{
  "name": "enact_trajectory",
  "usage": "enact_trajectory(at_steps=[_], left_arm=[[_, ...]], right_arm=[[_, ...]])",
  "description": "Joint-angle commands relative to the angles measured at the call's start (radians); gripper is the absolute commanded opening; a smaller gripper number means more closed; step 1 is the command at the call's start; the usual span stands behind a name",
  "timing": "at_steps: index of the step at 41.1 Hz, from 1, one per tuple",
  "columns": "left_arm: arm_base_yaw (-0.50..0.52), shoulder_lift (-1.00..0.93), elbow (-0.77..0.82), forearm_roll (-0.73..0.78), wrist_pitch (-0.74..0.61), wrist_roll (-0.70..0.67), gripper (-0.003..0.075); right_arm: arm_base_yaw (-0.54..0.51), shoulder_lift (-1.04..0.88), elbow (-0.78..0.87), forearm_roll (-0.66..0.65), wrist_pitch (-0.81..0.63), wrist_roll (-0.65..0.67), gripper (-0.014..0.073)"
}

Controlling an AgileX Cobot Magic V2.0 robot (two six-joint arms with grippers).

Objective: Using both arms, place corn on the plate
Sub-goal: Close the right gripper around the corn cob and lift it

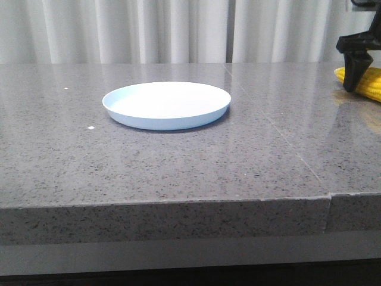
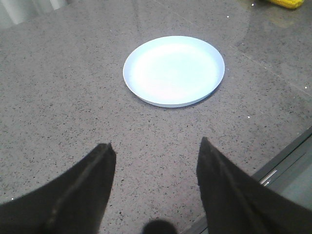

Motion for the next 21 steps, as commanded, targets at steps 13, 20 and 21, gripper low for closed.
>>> enact_trajectory(at_steps=[13,20,21], left_arm=[[-0.007,0.005,-0.023,-0.004,-0.065,-0.013,0.0365],[-0.007,0.005,-0.023,-0.004,-0.065,-0.013,0.0365],[-0.007,0.005,-0.023,-0.004,-0.065,-0.013,0.0365]], right_arm=[[-0.008,-0.041,-0.035,0.002,-0.036,-0.013,0.0183],[0.0,-0.072,-0.035,0.007,-0.034,-0.013,0.0187],[0.004,-0.08,-0.035,0.009,-0.034,-0.013,0.0187]])
